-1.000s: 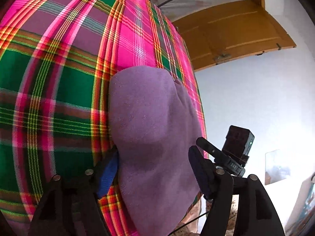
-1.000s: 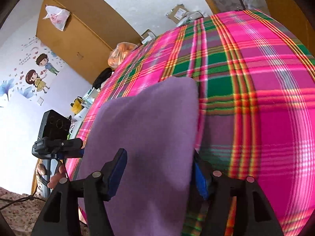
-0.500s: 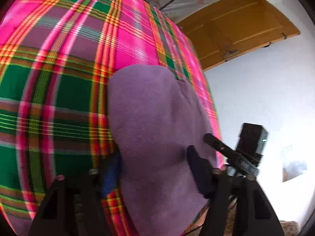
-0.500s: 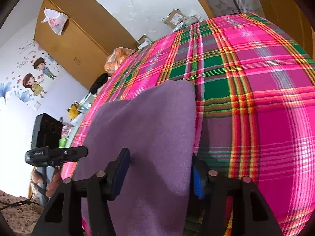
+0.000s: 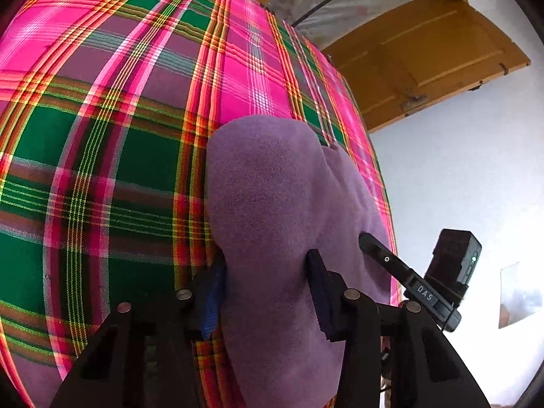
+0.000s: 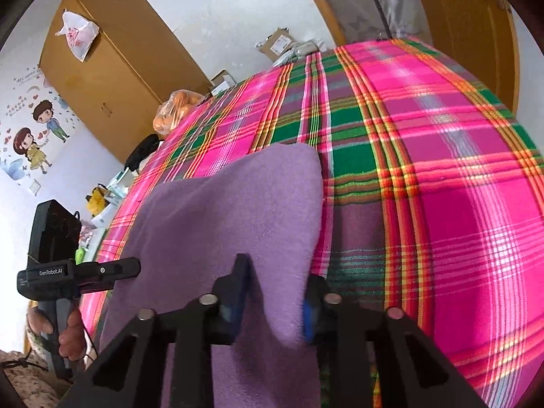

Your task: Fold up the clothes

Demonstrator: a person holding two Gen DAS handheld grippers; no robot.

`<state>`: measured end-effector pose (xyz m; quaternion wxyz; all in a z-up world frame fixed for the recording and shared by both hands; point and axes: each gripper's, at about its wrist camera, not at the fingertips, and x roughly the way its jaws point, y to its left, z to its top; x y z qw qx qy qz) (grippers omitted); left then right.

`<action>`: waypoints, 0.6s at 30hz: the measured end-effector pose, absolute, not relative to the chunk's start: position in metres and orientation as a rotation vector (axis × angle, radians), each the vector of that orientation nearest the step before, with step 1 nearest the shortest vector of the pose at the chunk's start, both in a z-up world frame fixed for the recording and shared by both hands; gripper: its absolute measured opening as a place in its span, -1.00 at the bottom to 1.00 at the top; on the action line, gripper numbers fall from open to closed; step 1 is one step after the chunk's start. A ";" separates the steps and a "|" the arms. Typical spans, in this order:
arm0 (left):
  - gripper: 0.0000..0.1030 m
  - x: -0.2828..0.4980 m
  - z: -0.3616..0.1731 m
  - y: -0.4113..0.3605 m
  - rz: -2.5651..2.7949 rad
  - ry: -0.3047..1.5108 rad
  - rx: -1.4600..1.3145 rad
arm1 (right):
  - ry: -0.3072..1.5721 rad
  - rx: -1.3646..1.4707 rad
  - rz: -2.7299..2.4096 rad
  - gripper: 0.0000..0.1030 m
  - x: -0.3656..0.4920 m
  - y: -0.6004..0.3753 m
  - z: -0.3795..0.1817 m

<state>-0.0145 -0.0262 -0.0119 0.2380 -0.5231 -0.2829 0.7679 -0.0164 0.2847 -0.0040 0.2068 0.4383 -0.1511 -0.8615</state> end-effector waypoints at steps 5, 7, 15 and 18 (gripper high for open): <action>-0.23 -0.016 -0.005 -0.033 2.102 -0.785 -1.417 | -0.370 1.187 -2.472 -0.63 -0.010 0.270 0.013; -0.24 -0.018 0.000 -0.037 2.120 -0.781 -1.400 | -0.374 1.169 -2.474 -0.63 -0.010 0.267 0.019; -0.24 -0.036 0.024 -0.072 2.228 -0.785 -1.349 | -0.417 1.124 -2.413 -0.64 -0.036 0.234 0.034; -0.24 -0.046 0.031 -0.092 2.279 -0.793 -1.337 | -0.413 1.110 -2.396 -0.64 -0.050 0.217 0.037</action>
